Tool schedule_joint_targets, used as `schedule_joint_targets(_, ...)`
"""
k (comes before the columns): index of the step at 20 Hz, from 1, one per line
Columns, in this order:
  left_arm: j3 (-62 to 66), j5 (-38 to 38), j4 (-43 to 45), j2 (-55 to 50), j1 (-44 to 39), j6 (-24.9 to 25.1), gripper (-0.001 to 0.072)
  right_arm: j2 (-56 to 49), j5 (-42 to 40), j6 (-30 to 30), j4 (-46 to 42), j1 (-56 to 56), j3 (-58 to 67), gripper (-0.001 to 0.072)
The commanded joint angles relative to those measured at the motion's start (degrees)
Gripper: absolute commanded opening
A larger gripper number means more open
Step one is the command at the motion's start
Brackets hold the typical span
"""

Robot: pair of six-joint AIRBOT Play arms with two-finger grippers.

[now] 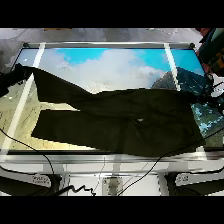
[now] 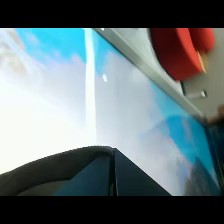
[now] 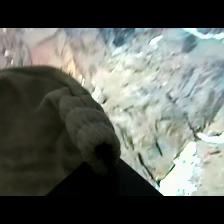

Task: Fold the clothes and pants, and hang the long-sleeved shirts on hangers.

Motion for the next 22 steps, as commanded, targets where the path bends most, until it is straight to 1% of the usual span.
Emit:
schedule_joint_targets(1,0.0,12.0,-2.4,-3.7,-2.6,0.3,0.0021,0.0,-4.4,2.1,0.1,0.1,0.0,0.0033)
schedule_joint_targets(2,0.0,13.8,-2.8,-5.0,-3.4,0.3,0.0021,0.0,-5.1,2.1,0.1,0.1,0.0,0.0033)
schedule_joint_targets(3,0.0,14.9,-2.8,-5.8,-3.8,0.4,0.0052,0.0,-6.0,2.2,0.1,0.1,0.0,0.0033)
schedule_joint_targets(4,0.0,15.1,-2.7,-6.6,-3.9,0.4,0.0222,0.0,-6.9,2.5,0.1,0.1,0.0,0.0033)
schedule_joint_targets(5,0.0,15.1,-2.6,-7.1,-4.0,0.4,0.0566,0.0,-7.6,2.5,0.1,0.1,0.0,0.0033)
schedule_joint_targets(6,0.0,14.4,-2.4,-7.3,-3.7,0.4,0.0699,0.0,-8.0,2.5,0.1,0.1,0.0,0.0033)
schedule_joint_targets(8,0.0,11.1,1.0,-7.2,-2.7,0.4,0.0705,0.0,-7.8,2.5,0.1,0.1,0.0,0.0033)
schedule_joint_targets(10,0.0,4.7,7.7,-7.1,-1.0,-0.5,0.0694,0.0,-7.1,2.5,0.1,0.1,0.0,0.0033)
schedule_joint_targets(11,0.0,1.6,14.0,-7.1,-0.1,-4.2,0.0694,0.0,-6.8,2.5,0.1,0.1,0.0,0.0033)
schedule_joint_targets(13,0.0,-4.0,29.7,-7.2,1.2,-15.0,0.0693,0.0,-6.3,2.5,0.1,0.1,0.0,0.0033)
schedule_joint_targets(14,0.0,-7.6,36.8,-7.4,1.7,-18.1,0.0693,0.0,-6.1,2.5,0.1,0.1,0.0,0.0033)
schedule_joint_targets(15,0.0,-11.5,41.2,-7.7,1.9,-18.3,0.0691,0.0,-5.8,2.4,0.1,0.1,0.0,0.0033)
schedule_joint_targets(17,0.0,-16.6,42.3,-8.6,2.2,-16.6,0.0608,0.0,-5.7,2.5,0.1,0.1,0.0,0.0033)
schedule_joint_targets(18,0.0,-17.5,42.1,-9.1,2.1,-15.7,0.0608,0.0,-5.7,2.5,0.1,0.1,0.0,0.0033)
schedule_joint_targets(22,0.0,-16.9,42.1,-11.2,0.4,-15.7,0.0597,0.0,-4.5,2.5,0.1,0.1,0.0,0.0033)
